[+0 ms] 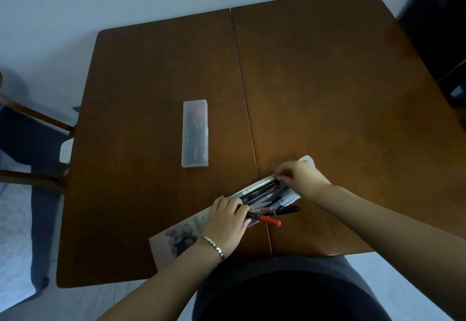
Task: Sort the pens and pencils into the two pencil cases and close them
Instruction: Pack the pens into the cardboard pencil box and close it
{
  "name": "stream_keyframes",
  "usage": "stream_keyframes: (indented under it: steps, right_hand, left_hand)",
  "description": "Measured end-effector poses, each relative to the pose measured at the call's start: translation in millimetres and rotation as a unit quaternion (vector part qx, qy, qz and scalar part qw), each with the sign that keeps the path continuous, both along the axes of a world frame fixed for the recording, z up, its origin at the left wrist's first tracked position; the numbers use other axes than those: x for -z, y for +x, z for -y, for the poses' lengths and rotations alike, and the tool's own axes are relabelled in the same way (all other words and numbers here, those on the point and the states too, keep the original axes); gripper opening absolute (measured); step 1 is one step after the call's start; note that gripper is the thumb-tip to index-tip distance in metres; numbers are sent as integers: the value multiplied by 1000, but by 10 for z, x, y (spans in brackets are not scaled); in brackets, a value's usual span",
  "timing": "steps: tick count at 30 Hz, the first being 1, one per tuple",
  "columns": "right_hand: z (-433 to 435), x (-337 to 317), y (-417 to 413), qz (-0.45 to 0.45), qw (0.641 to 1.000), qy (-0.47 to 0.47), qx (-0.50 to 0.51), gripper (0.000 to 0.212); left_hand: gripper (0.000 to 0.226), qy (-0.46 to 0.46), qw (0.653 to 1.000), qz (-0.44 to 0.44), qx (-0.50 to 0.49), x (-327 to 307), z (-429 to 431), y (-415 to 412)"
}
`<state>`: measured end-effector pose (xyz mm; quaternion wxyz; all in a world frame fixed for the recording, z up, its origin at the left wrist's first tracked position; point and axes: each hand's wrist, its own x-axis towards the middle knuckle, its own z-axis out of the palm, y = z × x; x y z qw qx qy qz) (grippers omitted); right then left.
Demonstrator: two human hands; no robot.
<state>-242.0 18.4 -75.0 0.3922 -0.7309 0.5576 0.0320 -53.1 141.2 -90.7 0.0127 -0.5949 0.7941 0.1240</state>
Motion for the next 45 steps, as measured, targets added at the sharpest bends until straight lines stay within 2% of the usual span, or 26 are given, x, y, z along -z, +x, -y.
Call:
stream_keyframes:
  steps: [3, 5, 8, 9, 12, 14, 16, 18, 20, 25, 27, 31, 35, 39, 42, 45]
  right_hand:
    - [22, -19, -169, 61, 991, 11, 119, 16]
    - [-1, -45, -252, 66, 989, 30, 127, 17]
    - [-72, -77, -290, 39, 996, 27, 73, 19]
    - [-93, -81, -280, 34, 998, 22, 49, 20]
    - [-130, -97, -237, 37, 999, 26, -2, 24]
    - [-126, -82, -229, 42, 999, 27, -4, 23]
    - [-114, -48, -248, 47, 998, 28, 21, 22]
    - [-97, -24, -280, 50, 997, 39, 46, 20]
    - [-87, -4, -315, 55, 996, 48, 52, 20]
    - [-98, -36, -395, 55, 998, 34, 15, 19]
    - [-107, -54, -406, 29, 999, 23, -31, 22]
    - [-155, -61, -312, -79, 983, -1, -169, 38]
    - [-171, -95, -257, -109, 974, -32, -194, 33]
    - [-183, -93, -274, -82, 982, -17, -170, 20]
    - [-180, -118, -230, -33, 991, 33, -127, 18]
    - [-220, -134, -164, -18, 984, 60, -164, 22]
  left_hand:
    - [40, -3, 1000, 23, -16, -20, 20, -41]
    - [61, 14, 999, 31, -32, -3, 17, -46]
    - [95, 50, 996, 23, -64, -28, 23, -72]
    - [95, 61, 995, 22, -76, -78, 30, -97]
    - [74, 101, 991, 46, -77, -100, 67, -134]
    - [68, 82, 994, 42, -64, -112, 111, -151]
    - [63, 108, 993, 48, -18, -103, 132, -178]
    - [66, 142, 986, 85, 27, -81, 137, -197]
    - [70, 137, 986, 96, 23, -21, 133, -210]
    - [68, 156, 978, 129, 52, -67, 117, -197]
    - [66, 149, 980, 124, 50, -116, 127, -185]
    - [66, 154, 986, 72, -3, -136, 129, -132]
    - [80, 81, 996, 18, 43, -61, 42, 10]
    - [60, 8, 995, 15, 96, -22, -31, 57]
    - [52, 2, 996, 30, 89, -6, -54, 52]
    - [46, -1, 997, 31, 76, 16, -44, 44]
